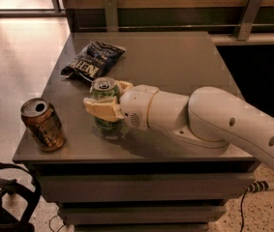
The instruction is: Move green can near orange can
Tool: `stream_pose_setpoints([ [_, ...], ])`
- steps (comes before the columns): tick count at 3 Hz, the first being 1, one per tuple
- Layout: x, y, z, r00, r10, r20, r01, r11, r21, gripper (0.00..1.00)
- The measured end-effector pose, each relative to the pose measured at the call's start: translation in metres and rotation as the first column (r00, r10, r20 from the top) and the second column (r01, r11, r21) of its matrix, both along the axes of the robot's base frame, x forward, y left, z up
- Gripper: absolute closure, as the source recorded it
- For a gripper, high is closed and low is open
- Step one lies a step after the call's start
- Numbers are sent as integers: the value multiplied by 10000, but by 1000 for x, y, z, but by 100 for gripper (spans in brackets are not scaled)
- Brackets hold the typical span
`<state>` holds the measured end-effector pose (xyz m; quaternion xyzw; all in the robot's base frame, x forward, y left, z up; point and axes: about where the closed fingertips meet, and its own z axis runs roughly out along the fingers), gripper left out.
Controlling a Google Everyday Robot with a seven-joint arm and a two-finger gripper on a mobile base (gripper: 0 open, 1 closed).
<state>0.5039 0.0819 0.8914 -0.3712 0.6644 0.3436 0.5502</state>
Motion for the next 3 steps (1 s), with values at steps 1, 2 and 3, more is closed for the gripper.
stream_pose_setpoints([
  [1, -6, 9, -5, 9999, 56, 91, -55, 10000, -73, 100],
  [2, -6, 11, -4, 9999, 85, 104, -84, 9999, -82, 82],
  [3, -7, 13, -3, 9999, 117, 121, -116, 9999, -95, 58],
])
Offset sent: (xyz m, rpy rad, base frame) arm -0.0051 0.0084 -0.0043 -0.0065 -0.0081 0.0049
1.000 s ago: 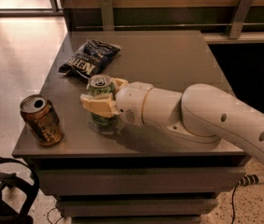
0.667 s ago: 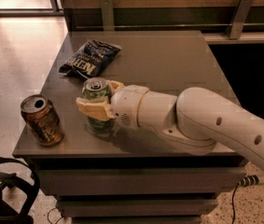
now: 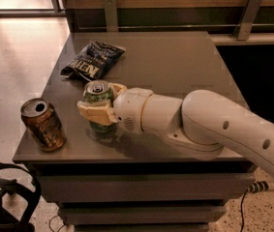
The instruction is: Move green can near orange can
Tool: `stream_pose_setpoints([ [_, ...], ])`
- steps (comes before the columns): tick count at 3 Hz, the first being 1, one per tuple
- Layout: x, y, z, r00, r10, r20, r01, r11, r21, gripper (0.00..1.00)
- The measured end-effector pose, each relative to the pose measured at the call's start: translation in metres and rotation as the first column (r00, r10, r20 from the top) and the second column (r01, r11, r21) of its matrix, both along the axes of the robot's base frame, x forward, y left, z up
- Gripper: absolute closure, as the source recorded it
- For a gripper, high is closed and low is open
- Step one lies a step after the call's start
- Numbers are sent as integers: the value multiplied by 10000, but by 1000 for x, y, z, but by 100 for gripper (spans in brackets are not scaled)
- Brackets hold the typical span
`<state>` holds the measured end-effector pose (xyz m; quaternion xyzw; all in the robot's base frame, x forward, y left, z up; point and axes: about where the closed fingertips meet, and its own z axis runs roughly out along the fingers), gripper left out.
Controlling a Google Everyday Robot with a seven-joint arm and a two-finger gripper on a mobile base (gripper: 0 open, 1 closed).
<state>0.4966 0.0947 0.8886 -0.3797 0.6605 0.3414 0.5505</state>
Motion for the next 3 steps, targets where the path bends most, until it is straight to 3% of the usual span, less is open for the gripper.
stream_pose_setpoints([
  [2, -2, 4, 2, 10000, 65, 34, -65, 10000, -25, 11],
  [3, -3, 6, 2, 9999, 94, 49, -94, 9999, -36, 0],
])
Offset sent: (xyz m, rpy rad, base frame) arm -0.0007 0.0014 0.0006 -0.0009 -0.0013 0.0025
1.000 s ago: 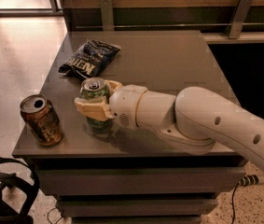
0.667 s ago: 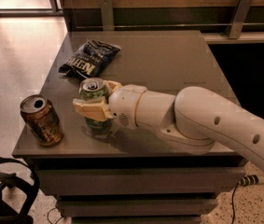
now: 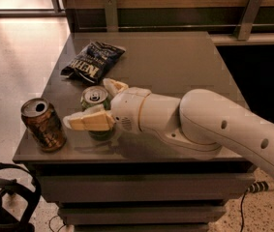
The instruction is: Move green can near orange can
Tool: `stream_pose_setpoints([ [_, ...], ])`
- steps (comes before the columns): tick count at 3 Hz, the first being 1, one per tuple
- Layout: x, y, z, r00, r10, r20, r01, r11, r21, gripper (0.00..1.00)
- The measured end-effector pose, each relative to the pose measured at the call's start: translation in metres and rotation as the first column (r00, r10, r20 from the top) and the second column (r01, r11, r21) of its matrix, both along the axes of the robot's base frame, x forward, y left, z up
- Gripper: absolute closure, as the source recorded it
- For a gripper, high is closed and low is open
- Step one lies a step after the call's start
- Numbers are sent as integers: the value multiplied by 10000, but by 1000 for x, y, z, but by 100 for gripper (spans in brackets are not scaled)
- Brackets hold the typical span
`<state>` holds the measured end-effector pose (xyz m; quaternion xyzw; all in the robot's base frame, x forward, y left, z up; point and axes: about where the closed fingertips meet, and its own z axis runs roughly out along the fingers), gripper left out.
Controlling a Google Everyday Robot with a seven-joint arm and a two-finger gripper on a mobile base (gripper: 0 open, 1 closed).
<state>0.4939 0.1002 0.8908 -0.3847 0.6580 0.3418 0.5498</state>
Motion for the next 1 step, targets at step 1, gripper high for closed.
stream_pose_setpoints([
  [1, 0, 0, 0, 10000, 1, 1, -1, 10000, 0, 0],
])
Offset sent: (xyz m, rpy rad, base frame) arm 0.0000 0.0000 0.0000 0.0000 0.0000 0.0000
